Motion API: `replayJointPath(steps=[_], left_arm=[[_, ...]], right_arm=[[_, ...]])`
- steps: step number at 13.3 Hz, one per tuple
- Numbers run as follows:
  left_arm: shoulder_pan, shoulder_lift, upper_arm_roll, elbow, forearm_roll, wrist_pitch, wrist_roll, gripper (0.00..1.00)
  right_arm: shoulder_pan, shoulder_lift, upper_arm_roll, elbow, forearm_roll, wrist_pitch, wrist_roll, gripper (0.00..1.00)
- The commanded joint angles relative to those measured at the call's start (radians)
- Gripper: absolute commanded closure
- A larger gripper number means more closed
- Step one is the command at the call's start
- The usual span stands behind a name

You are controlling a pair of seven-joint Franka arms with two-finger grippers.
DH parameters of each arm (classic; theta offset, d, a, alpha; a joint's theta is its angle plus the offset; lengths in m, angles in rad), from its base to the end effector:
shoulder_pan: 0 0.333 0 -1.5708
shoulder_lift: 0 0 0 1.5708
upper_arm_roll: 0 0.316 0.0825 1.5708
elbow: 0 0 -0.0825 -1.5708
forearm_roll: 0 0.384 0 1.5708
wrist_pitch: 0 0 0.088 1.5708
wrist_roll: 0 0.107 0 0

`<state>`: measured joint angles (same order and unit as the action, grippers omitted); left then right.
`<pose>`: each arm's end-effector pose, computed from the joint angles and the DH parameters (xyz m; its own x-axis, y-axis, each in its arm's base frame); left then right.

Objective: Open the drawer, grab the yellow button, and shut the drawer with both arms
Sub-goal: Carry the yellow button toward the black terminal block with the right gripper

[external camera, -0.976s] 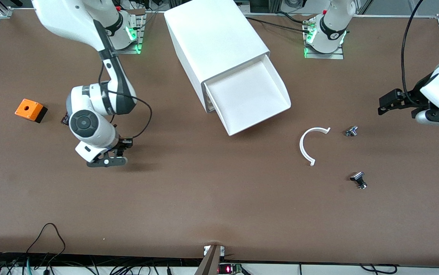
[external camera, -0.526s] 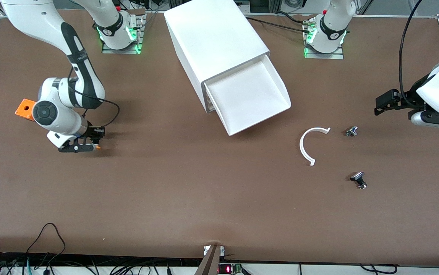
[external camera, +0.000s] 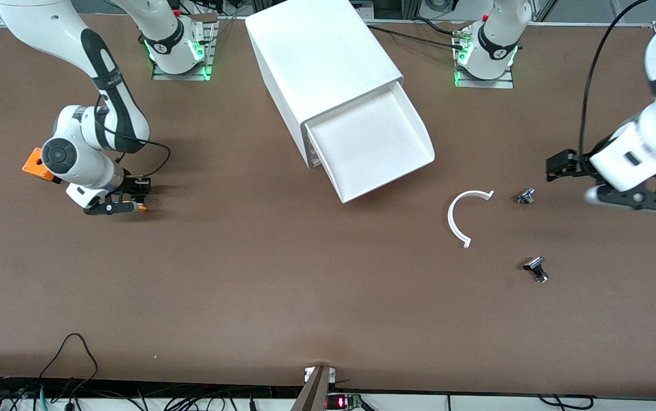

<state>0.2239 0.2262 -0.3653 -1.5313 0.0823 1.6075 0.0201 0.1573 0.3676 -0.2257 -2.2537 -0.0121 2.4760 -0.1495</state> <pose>0.6101 -0.0576 0.5212 0.9771 -0.1648 -0.1346 -0.1661 -0.9861 0.0018 0.5245 -0.0396 0.1924 0.9845 0.0941 -0.1481 0.1047 -0.9924 0.0652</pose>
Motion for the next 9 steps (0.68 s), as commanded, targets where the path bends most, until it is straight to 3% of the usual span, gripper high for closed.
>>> replayJointPath(steps=[1,4,6,9], left_arm=[[-0.014,0.019,-0.004,-0.027,0.018,0.003,-0.011,0.0],[-0.051,0.062,-0.003,-0.033,-0.061,0.064,-0.165,0.0],[-0.087,0.071,-0.004,-0.084,-0.09,0.106,-0.326,0.0],[-0.136,0.07,-0.017,-0.174,-0.104,0.248,-0.486,0.0]], right_arm=[[-0.065,-0.026,0.019,-0.026,-0.012,0.017,-0.047,0.62],[-0.091,-0.018,0.019,-0.026,0.0,0.017,-0.028,0.57],[-0.093,-0.018,0.019,-0.023,0.001,0.017,-0.022,0.32],[-0.091,-0.033,0.019,-0.017,0.0,0.003,0.005,0.24]])
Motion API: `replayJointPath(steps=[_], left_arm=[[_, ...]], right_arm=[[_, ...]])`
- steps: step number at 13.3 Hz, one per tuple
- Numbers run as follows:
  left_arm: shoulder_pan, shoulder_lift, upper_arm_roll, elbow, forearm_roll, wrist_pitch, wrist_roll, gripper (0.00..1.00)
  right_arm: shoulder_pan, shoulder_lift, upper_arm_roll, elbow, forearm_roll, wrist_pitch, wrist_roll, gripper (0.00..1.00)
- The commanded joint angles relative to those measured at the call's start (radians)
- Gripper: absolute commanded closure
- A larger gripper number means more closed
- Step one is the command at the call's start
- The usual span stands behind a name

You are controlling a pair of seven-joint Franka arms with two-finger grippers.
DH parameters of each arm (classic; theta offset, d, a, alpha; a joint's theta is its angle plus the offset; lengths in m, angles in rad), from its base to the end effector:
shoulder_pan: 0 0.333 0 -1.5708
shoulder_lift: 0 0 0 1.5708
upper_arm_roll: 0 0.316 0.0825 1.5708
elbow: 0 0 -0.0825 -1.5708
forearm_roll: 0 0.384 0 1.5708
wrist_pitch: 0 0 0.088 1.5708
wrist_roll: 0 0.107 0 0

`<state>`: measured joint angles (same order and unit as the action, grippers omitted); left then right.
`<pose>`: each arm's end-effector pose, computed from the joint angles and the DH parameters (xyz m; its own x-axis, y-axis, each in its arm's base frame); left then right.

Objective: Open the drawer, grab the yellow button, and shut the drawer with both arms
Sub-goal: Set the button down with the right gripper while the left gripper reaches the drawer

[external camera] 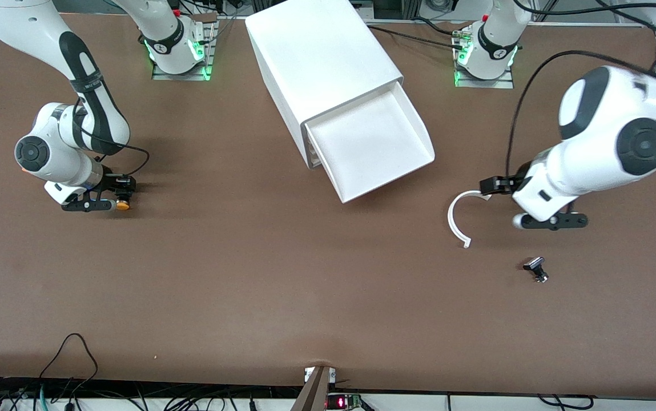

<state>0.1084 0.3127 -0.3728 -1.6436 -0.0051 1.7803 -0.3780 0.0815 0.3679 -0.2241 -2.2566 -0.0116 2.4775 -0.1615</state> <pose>0.6120 -0.1438 0.4318 0.9756 0.1156 -0.1865 0.1272 -0.9905 0.0516 0.5190 -0.0782 0.1913 0.9881 0.0324 -0.1504 0.0422 -0.9972 0.0623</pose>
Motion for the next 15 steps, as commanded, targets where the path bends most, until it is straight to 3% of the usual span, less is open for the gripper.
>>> replayJointPath(steps=[1,2,6,9,15], left_arm=[[-0.032,-0.017,-0.02,-0.09,-0.016,0.12,-0.145,0.0],[-0.041,-0.017,-0.041,-0.113,-0.016,0.157,-0.2,0.0],[-0.055,-0.021,-0.113,-0.22,-0.068,0.295,-0.392,0.0],[-0.076,-0.024,-0.141,-0.246,-0.096,0.326,-0.475,0.0],[-0.078,-0.049,-0.253,-0.337,-0.096,0.361,-0.582,0.0]], right_arm=[[-0.015,-0.038,0.019,-0.003,-0.001,0.001,0.013,0.08],[-0.015,-0.043,0.02,0.017,-0.001,-0.014,0.011,0.0],[-0.012,-0.056,0.092,0.262,-0.001,-0.346,0.121,0.0],[-0.009,-0.067,0.124,0.426,0.001,-0.51,0.132,0.0],[0.029,-0.063,0.126,0.695,-0.001,-0.787,0.2,0.0]])
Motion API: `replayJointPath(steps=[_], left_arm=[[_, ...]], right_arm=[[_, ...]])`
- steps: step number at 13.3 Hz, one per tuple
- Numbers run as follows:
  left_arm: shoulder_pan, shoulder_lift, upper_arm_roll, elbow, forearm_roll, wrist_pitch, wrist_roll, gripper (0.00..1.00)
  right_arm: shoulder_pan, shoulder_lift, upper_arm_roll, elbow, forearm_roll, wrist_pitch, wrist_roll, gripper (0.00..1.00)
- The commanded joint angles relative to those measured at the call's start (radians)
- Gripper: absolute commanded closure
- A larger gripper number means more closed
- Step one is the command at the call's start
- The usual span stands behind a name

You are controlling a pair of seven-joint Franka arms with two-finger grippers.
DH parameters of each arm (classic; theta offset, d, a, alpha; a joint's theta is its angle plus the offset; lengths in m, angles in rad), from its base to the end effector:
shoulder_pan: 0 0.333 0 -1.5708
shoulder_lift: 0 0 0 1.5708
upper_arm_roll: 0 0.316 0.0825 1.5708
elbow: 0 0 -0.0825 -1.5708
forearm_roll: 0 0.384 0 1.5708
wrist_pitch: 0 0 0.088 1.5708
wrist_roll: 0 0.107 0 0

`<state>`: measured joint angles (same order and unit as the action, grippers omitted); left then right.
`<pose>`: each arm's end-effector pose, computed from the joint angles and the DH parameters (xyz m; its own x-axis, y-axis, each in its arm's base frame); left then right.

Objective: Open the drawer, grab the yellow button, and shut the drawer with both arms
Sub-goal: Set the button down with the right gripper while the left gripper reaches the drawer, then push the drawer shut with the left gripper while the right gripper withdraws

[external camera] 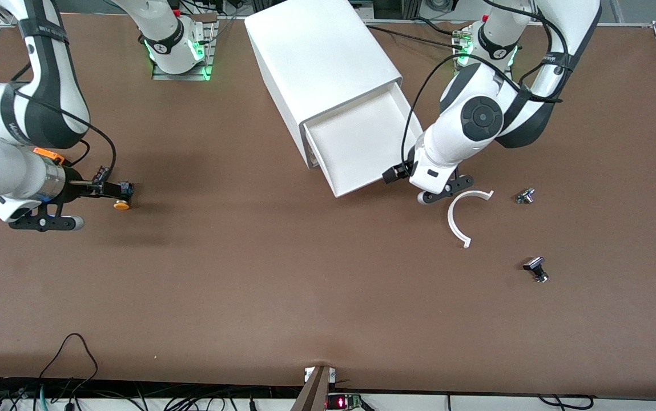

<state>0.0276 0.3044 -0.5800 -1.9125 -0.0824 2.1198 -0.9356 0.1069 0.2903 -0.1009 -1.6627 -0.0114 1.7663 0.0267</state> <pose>0.5232 -0.3067 0.3586 0.8847 0.4111 -0.2199 0.4381 -0.8943 0.0906 0.6230 0.0080 0.4249 0.9829 -0.0198 -0.1831 -0.0118 -0.9989 0.0443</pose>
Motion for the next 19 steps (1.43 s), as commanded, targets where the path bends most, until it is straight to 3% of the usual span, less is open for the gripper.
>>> replayJointPath(steps=[1,5,10,16,19], left_arm=[[0.003,-0.045,-0.061,-0.082,-0.022,0.022,-0.026,0.0],[0.005,-0.079,-0.107,-0.132,-0.152,0.02,-0.054,0.0],[0.003,-0.091,-0.199,-0.187,-0.204,0.026,-0.054,0.0],[0.003,-0.091,-0.25,-0.218,-0.261,0.028,-0.051,0.0],[0.021,-0.091,-0.236,-0.214,-0.246,0.025,0.059,0.0]], right_arm=[[0.004,0.015,0.003,0.135,-0.001,-0.091,0.012,0.0],[-0.025,-0.002,-0.006,0.172,0.002,-0.099,0.01,0.0],[-0.032,-0.089,-0.003,0.175,0.001,-0.146,0.007,0.0],[-0.032,-0.148,-0.016,0.175,-0.01,-0.192,-0.065,0.0],[-0.032,-0.18,-0.026,0.172,-0.01,-0.194,-0.05,0.0]])
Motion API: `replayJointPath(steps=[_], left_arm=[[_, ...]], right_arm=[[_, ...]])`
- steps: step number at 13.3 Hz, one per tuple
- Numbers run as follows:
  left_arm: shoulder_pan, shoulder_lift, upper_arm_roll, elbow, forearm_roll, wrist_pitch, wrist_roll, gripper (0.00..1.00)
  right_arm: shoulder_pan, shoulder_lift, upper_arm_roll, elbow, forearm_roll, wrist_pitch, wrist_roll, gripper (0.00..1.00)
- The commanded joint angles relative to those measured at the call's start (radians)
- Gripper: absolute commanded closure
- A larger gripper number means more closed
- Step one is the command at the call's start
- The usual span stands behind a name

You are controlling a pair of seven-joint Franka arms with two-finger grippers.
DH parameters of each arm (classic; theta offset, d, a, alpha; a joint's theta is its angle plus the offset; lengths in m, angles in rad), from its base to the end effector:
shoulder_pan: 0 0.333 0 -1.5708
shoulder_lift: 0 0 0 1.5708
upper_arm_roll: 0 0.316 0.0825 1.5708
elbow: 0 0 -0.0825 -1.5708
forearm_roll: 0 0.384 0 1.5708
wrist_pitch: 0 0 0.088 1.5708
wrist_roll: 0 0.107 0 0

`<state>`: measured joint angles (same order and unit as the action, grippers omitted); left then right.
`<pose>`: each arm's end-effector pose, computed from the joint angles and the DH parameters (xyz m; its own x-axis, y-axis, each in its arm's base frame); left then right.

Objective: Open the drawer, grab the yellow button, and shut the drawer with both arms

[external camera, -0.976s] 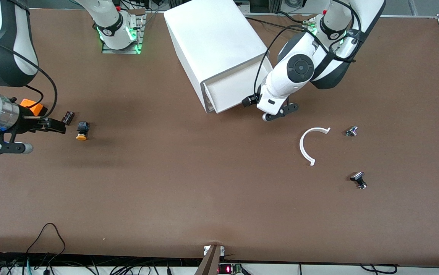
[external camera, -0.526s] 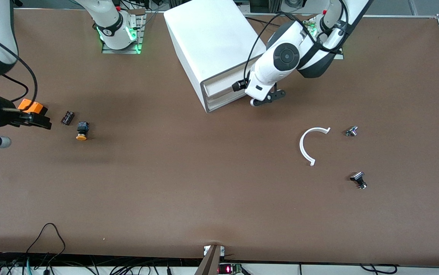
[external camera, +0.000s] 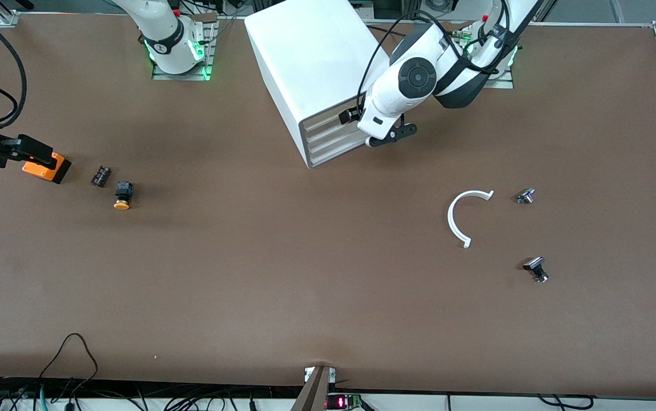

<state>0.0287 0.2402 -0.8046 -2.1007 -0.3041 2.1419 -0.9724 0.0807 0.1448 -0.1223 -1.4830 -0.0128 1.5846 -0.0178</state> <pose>0.3940 -0.3931 0.3335 0.8486 0.3240 -0.4183 0.3889 -0.9180 0.0779 0.5980 -0.0211 0.5842 0.9988 -0.0231 -0.0427 -0.0218 -0.9993 0.0296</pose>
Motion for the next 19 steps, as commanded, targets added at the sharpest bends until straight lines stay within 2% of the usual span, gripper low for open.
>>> replayJointPath(steps=[1,4,6,8,10,12,13,14,15,19], left_arm=[[0.039,-0.028,0.022,-0.018,-0.024,0.003,0.182,0.0],[0.054,-0.035,0.212,0.027,-0.026,0.004,0.445,0.0],[0.057,-0.038,0.307,0.076,-0.021,-0.01,0.628,0.0],[0.063,-0.064,0.396,0.119,0.067,-0.043,0.696,0.0],[0.091,-0.079,0.416,0.209,0.224,-0.14,0.744,0.0],[0.108,-0.093,0.45,0.307,0.241,-0.29,0.745,0.0],[0.117,-0.087,0.455,0.385,0.255,-0.378,0.748,0.0],[0.131,-0.072,0.452,0.453,0.304,-0.425,0.748,0.0],[0.131,-0.071,0.45,0.479,0.353,-0.431,0.75,0.0],[0.181,-0.079,0.453,0.489,0.385,-0.444,0.758,0.0]], right_arm=[[-0.006,-0.036,-0.003,-0.008,-0.009,-0.012,-0.004,0.0],[-0.006,-0.024,-0.003,-0.01,-0.01,0.002,-0.005,0.0],[-0.007,-0.028,-0.006,-0.019,-0.009,0.02,-0.008,0.0],[-0.007,-0.033,-0.02,-0.031,0.001,0.006,-0.019,0.0],[-0.007,-0.086,-0.022,-0.11,-0.009,0.017,-0.042,0.0],[-0.007,-0.202,-0.034,-0.271,-0.006,0.116,-0.07,0.0],[-0.007,-0.218,-0.037,-0.304,-0.001,0.138,-0.068,0.0],[-0.007,-0.212,-0.039,-0.3,0.001,0.141,-0.057,0.0],[-0.006,-0.202,-0.037,-0.284,-0.001,0.14,-0.057,0.0],[-0.01,-0.166,-0.075,-0.212,-0.007,0.138,-0.074,0.0]])
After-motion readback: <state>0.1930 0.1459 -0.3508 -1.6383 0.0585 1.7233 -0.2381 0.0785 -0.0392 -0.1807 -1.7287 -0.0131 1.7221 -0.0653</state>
